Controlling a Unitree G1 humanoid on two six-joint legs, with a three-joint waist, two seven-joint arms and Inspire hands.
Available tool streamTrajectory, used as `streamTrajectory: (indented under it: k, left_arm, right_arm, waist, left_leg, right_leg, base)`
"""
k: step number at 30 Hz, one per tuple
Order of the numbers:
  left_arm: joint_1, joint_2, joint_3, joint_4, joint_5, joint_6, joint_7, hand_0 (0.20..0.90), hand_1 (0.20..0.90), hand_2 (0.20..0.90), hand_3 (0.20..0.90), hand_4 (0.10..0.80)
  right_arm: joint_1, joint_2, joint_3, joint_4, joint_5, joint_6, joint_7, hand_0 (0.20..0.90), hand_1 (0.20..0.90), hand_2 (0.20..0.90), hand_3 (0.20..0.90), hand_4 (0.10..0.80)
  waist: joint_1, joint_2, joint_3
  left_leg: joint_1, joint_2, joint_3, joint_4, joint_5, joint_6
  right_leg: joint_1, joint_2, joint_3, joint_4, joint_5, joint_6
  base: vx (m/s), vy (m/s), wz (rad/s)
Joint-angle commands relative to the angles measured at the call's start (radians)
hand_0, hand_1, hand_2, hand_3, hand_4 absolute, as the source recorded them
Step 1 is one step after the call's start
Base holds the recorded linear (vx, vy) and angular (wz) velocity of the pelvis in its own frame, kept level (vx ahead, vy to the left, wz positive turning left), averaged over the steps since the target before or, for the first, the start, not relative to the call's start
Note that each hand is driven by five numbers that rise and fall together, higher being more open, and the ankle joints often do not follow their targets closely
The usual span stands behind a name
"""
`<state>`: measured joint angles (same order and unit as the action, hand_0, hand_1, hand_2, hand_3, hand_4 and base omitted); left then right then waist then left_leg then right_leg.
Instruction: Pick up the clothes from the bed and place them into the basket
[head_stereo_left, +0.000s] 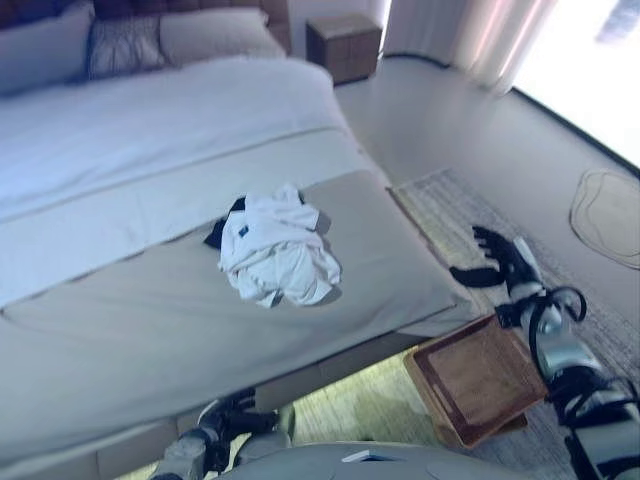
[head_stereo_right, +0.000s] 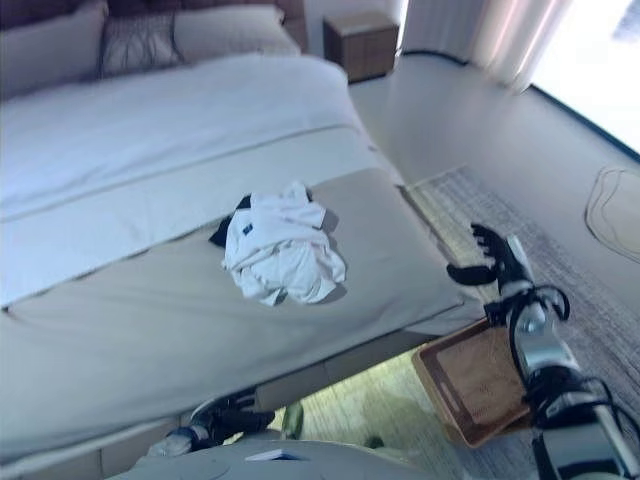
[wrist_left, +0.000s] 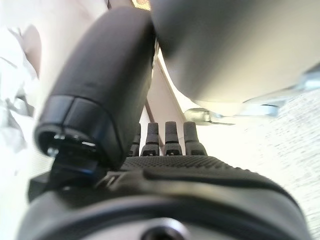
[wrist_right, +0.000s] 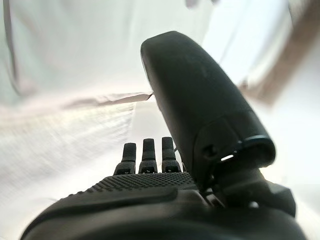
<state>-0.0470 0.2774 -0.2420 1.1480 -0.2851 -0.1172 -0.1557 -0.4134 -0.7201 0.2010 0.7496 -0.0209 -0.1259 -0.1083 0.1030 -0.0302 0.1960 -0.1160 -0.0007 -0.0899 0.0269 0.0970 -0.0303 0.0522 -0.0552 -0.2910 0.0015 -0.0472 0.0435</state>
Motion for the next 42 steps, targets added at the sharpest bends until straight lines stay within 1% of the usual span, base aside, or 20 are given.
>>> streamTrajectory:
  k: [1, 2, 7, 8, 10, 11, 14, 16, 19, 21, 23, 26, 27, 28, 31, 34, 35, 38, 41, 42]
  left_arm:
    - [-0.027, 0.092, -0.032, -0.038, -0.037, 0.001, 0.042, 0.900, 0.900, 0.900, 0.900, 0.800]
    - [-0.040, 0.105, -0.033, -0.047, -0.049, 0.004, 0.044, 0.900, 0.900, 0.900, 0.900, 0.800]
    - [-0.069, 0.137, -0.049, -0.087, -0.076, 0.005, 0.056, 0.900, 0.900, 0.900, 0.900, 0.800]
    - [-0.068, 0.140, -0.050, -0.097, -0.082, 0.002, 0.057, 0.900, 0.900, 0.900, 0.900, 0.800]
    - [-0.071, 0.141, -0.048, -0.117, -0.102, -0.012, 0.056, 0.900, 0.900, 0.900, 0.900, 0.800]
    - [-0.074, 0.142, -0.048, -0.121, -0.108, -0.024, 0.055, 0.900, 0.900, 0.900, 0.900, 0.800]
    - [-0.082, 0.145, -0.043, -0.165, -0.194, -0.090, 0.012, 0.900, 0.900, 0.900, 0.900, 0.800]
    - [-0.088, 0.144, -0.045, -0.182, -0.223, -0.118, -0.006, 0.900, 0.900, 0.900, 0.900, 0.800]
    - [-0.107, 0.139, -0.062, -0.222, -0.251, -0.148, -0.024, 0.900, 0.900, 0.900, 0.900, 0.800]
    - [-0.119, 0.138, -0.080, -0.249, -0.253, -0.164, -0.026, 0.900, 0.900, 0.900, 0.900, 0.800]
    - [-0.139, 0.138, -0.111, -0.298, -0.257, -0.196, -0.028, 0.900, 0.900, 0.900, 0.900, 0.800]
    - [-0.156, 0.139, -0.142, -0.355, -0.280, -0.214, -0.043, 0.900, 0.900, 0.900, 0.900, 0.800]
    - [-0.161, 0.140, -0.149, -0.366, -0.285, -0.215, -0.044, 0.900, 0.900, 0.900, 0.900, 0.800]
    - [-0.168, 0.142, -0.159, -0.381, -0.286, -0.219, -0.046, 0.900, 0.900, 0.900, 0.900, 0.800]
    - [-0.183, 0.143, -0.176, -0.410, -0.294, -0.208, -0.047, 0.900, 0.900, 0.900, 0.900, 0.800]
    - [-0.180, 0.143, -0.186, -0.422, -0.280, -0.185, -0.031, 0.900, 0.900, 0.900, 0.900, 0.800]
    - [-0.175, 0.144, -0.186, -0.416, -0.268, -0.176, -0.020, 0.900, 0.900, 0.900, 0.900, 0.800]
    - [-0.158, 0.149, -0.178, -0.398, -0.238, -0.155, -0.002, 0.900, 0.900, 0.900, 0.900, 0.800]
    - [-0.130, 0.160, -0.153, -0.339, -0.181, -0.119, 0.020, 0.900, 0.900, 0.900, 0.900, 0.800]
    - [-0.128, 0.165, -0.142, -0.297, -0.146, -0.090, 0.030, 0.900, 0.900, 0.900, 0.900, 0.800]
  right_arm:
    - [-0.266, -0.057, 0.063, -0.080, -0.098, 0.023, -0.106, 0.900, 0.900, 0.900, 0.900, 0.800]
    - [-0.329, -0.066, 0.101, -0.068, -0.129, 0.050, -0.127, 0.900, 0.900, 0.900, 0.900, 0.800]
    - [-0.517, -0.099, 0.249, -0.023, -0.260, 0.159, -0.182, 0.900, 0.900, 0.900, 0.900, 0.800]
    - [-0.539, -0.100, 0.268, -0.018, -0.267, 0.177, -0.186, 0.900, 0.900, 0.900, 0.900, 0.800]
    - [-0.596, -0.102, 0.301, 0.009, -0.283, 0.212, -0.192, 0.900, 0.900, 0.900, 0.900, 0.800]
    - [-0.613, -0.101, 0.310, 0.018, -0.291, 0.223, -0.190, 0.900, 0.900, 0.900, 0.900, 0.800]
    - [-0.717, -0.098, 0.368, 0.076, -0.328, 0.285, -0.182, 0.900, 0.900, 0.900, 0.900, 0.800]
    - [-0.762, -0.095, 0.396, 0.108, -0.324, 0.299, -0.179, 0.900, 0.900, 0.900, 0.900, 0.800]
    - [-0.823, -0.076, 0.429, 0.135, -0.324, 0.353, -0.134, 0.900, 0.900, 0.900, 0.900, 0.800]
    - [-0.840, -0.065, 0.445, 0.163, -0.330, 0.371, -0.116, 0.900, 0.900, 0.900, 0.900, 0.800]
    - [-0.869, -0.056, 0.471, 0.199, -0.346, 0.431, -0.068, 0.900, 0.900, 0.900, 0.900, 0.800]
    - [-0.888, -0.038, 0.480, 0.256, -0.322, 0.468, -0.064, 0.900, 0.900, 0.900, 0.900, 0.800]
    - [-0.892, -0.034, 0.481, 0.267, -0.314, 0.470, -0.068, 0.764, 0.764, 0.764, 0.741, 0.641]
    - [-0.897, -0.025, 0.478, 0.280, -0.304, 0.478, -0.074, 0.300, 0.300, 0.300, 0.200, 0.100]
    - [-0.923, -0.007, 0.476, 0.298, -0.291, 0.477, -0.103, 0.300, 0.300, 0.300, 0.200, 0.100]
    - [-0.936, -0.001, 0.469, 0.285, -0.265, 0.440, -0.175, 0.300, 0.300, 0.300, 0.200, 0.100]
    - [-0.946, -0.003, 0.463, 0.258, -0.243, 0.411, -0.231, 0.300, 0.300, 0.300, 0.200, 0.100]
    - [-0.951, -0.017, 0.445, 0.164, -0.218, 0.381, -0.319, 0.300, 0.300, 0.300, 0.200, 0.100]
    - [-0.938, -0.053, 0.387, 0.010, -0.214, 0.345, -0.425, 0.300, 0.300, 0.300, 0.200, 0.100]
    - [-0.944, -0.073, 0.356, -0.030, -0.209, 0.312, -0.466, 0.300, 0.300, 0.300, 0.200, 0.100]
  waist:
    - [0.090, -0.036, 0.142]
    - [0.107, -0.034, 0.170]
    - [0.163, -0.024, 0.235]
    - [0.174, -0.025, 0.244]
    - [0.196, -0.021, 0.265]
    - [0.201, -0.018, 0.272]
    - [0.232, 0.003, 0.307]
    - [0.242, 0.015, 0.319]
    - [0.248, 0.030, 0.324]
    - [0.250, 0.035, 0.324]
    - [0.254, 0.042, 0.324]
    - [0.256, 0.048, 0.324]
    - [0.256, 0.049, 0.324]
    - [0.255, 0.051, 0.324]
    - [0.253, 0.052, 0.324]
    - [0.250, 0.045, 0.324]
    - [0.247, 0.040, 0.324]
    - [0.236, 0.024, 0.324]
    - [0.212, -0.006, 0.324]
    - [0.201, -0.020, 0.323]
  left_leg:
    - [-0.079, -0.081, 0.025, 0.163, -0.162, 0.100]
    - [-0.117, -0.085, 0.018, 0.184, -0.159, 0.103]
    - [-0.255, -0.104, -0.018, 0.238, -0.134, 0.113]
    - [-0.255, -0.106, -0.024, 0.246, -0.156, 0.111]
    - [-0.291, -0.111, -0.035, 0.260, -0.149, 0.112]
    - [-0.300, -0.113, -0.038, 0.263, -0.147, 0.112]
    - [-0.366, -0.121, -0.047, 0.290, -0.133, 0.111]
    - [-0.400, -0.123, -0.048, 0.313, -0.131, 0.109]
    - [-0.456, -0.123, -0.046, 0.350, -0.129, 0.107]
    - [-0.483, -0.121, -0.046, 0.371, -0.131, 0.107]
    - [-0.514, -0.118, -0.046, 0.395, -0.134, 0.105]
    - [-0.551, -0.115, -0.047, 0.423, -0.138, 0.107]
    - [-0.558, -0.114, -0.048, 0.427, -0.138, 0.107]
    - [-0.567, -0.113, -0.048, 0.436, -0.139, 0.107]
    - [-0.586, -0.107, -0.049, 0.453, -0.143, 0.106]
    - [-0.585, -0.102, -0.049, 0.459, -0.147, 0.104]
    - [-0.576, -0.098, -0.051, 0.455, -0.149, 0.102]
    - [-0.552, -0.091, -0.048, 0.444, -0.155, 0.100]
    - [-0.482, -0.081, -0.036, 0.411, -0.167, 0.099]
    - [-0.436, -0.076, -0.027, 0.388, -0.173, 0.098]
  right_leg:
    - [-0.162, -0.067, 0.049, 0.195, 0.003, 0.004]
    - [-0.192, -0.069, 0.044, 0.220, 0.000, 0.001]
    - [-0.324, -0.080, 0.005, 0.335, -0.009, -0.008]
    - [-0.332, -0.083, 0.007, 0.362, -0.032, 0.000]
    - [-0.370, -0.096, -0.010, 0.400, -0.039, 0.001]
    - [-0.379, -0.099, -0.014, 0.408, -0.040, 0.001]
    - [-0.447, -0.120, -0.043, 0.484, -0.063, -0.007]
    - [-0.483, -0.130, -0.053, 0.529, -0.075, -0.011]
    - [-0.547, -0.130, -0.056, 0.603, -0.101, -0.022]
    - [-0.577, -0.132, -0.056, 0.630, -0.117, -0.026]
    - [-0.604, -0.133, -0.056, 0.653, -0.136, -0.031]
    - [-0.639, -0.133, -0.051, 0.685, -0.143, -0.034]
    - [-0.645, -0.133, -0.050, 0.691, -0.144, -0.034]
    - [-0.653, -0.129, -0.047, 0.698, -0.147, -0.034]
    - [-0.668, -0.123, -0.038, 0.709, -0.151, -0.032]
    - [-0.662, -0.112, -0.032, 0.700, -0.145, -0.028]
    - [-0.652, -0.105, -0.029, 0.688, -0.140, -0.026]
    - [-0.628, -0.092, -0.021, 0.661, -0.128, -0.020]
    - [-0.560, -0.076, -0.005, 0.599, -0.106, -0.005]
    - [-0.516, -0.070, 0.003, 0.561, -0.095, 0.003]
  base:
    - [-0.172, 0.014, 0.49]
    - [-0.113, 0.036, 0.43]
    - [-0.055, 0.060, 0.39]
    - [0.057, 0.059, 0.43]
    - [0.022, 0.062, 0.33]
    - [-0.026, 0.068, 0.29]
    - [-0.034, 0.100, 0.32]
    - [-0.036, 0.093, 0.21]
    - [-0.025, 0.093, 0.08]
    - [-0.020, 0.072, -0.01]
    - [-0.016, 0.053, -0.05]
    - [-0.014, 0.017, -0.06]
    - [0.000, 0.000, 0.00]
    - [0.000, 0.000, 0.00]
    - [-0.017, -0.017, 0.08]
    - [-0.010, -0.052, 0.10]
    - [-0.011, -0.074, -0.23]
    - [-0.021, -0.075, -0.32]
    - [-0.027, -0.111, -0.01]
    - [-0.003, -0.137, -0.60]
